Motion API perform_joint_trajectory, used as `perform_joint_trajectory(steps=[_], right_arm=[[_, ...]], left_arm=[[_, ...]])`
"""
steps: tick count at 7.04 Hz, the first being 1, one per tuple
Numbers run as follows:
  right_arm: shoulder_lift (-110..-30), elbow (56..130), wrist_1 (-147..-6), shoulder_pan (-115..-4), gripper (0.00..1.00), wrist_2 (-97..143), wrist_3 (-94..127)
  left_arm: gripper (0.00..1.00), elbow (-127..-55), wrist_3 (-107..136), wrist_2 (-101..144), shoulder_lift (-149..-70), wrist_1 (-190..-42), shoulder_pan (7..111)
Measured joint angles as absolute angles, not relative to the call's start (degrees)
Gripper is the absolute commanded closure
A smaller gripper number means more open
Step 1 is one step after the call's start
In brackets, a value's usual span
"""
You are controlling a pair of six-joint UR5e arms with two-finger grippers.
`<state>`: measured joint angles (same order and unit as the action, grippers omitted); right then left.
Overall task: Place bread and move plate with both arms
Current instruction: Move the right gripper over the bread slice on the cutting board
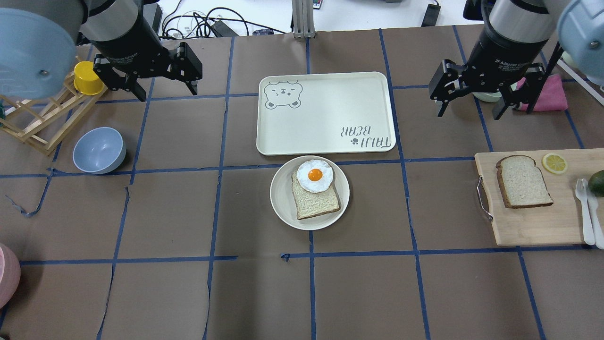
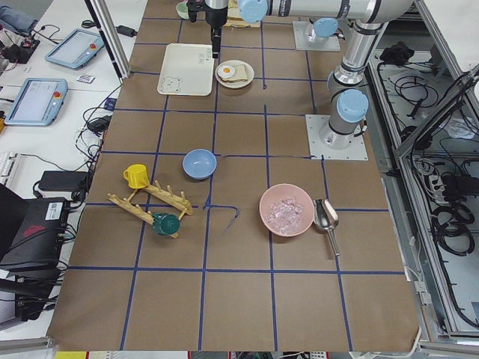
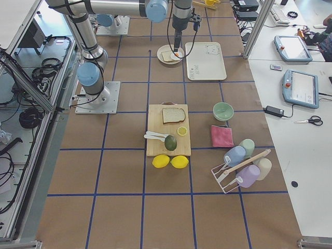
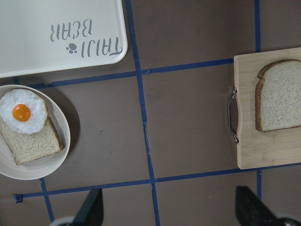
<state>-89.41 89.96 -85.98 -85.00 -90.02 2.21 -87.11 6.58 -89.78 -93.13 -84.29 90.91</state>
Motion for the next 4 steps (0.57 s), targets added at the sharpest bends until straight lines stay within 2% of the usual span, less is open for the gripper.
perform_joint_trajectory(steps=[4], right_arm=[[-87.48, 91.59, -88.47, -77.95, 0.0, -89.85, 1.36]], left_arm=[[0.0, -86.95, 6.7, -89.6, -93.26, -84.25, 90.94]])
